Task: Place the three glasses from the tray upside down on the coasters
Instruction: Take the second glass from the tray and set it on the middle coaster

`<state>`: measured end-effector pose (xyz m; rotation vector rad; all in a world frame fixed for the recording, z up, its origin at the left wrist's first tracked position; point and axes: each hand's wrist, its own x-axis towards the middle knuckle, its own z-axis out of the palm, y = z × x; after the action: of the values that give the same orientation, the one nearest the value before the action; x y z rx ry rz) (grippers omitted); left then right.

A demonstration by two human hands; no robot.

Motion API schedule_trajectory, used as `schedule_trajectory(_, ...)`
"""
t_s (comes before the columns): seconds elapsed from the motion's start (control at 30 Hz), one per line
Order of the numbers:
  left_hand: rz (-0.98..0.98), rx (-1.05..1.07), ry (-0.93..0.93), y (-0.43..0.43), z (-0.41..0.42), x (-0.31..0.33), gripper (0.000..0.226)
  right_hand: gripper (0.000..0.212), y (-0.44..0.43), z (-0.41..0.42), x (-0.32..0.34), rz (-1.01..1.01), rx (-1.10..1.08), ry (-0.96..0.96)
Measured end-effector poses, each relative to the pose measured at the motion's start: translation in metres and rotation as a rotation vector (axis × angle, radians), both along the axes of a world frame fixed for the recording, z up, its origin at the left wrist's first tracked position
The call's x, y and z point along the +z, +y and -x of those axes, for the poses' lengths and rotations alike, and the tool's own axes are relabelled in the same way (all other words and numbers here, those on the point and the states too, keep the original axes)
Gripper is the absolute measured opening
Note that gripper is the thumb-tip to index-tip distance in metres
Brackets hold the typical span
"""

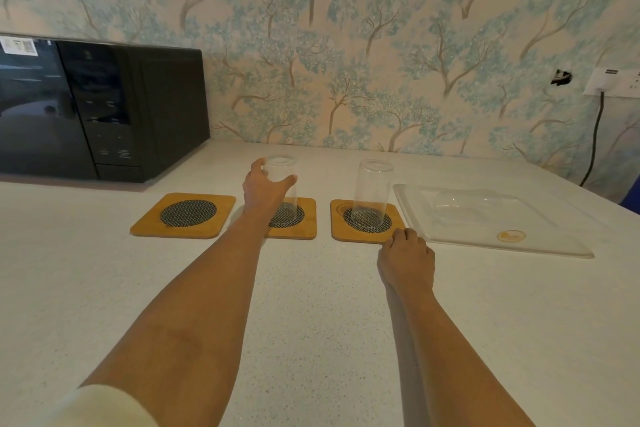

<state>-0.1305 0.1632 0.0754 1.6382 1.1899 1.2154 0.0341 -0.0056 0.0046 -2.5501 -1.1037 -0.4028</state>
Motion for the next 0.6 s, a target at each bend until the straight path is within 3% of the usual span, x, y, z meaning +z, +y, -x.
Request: schedule_trajectory(0.6,-0.069,-0.129,0.131,-0.012,0.008,-0.022,0.077,0.036,-0.002,0.001,0.0,-0.029,0.024,0.065)
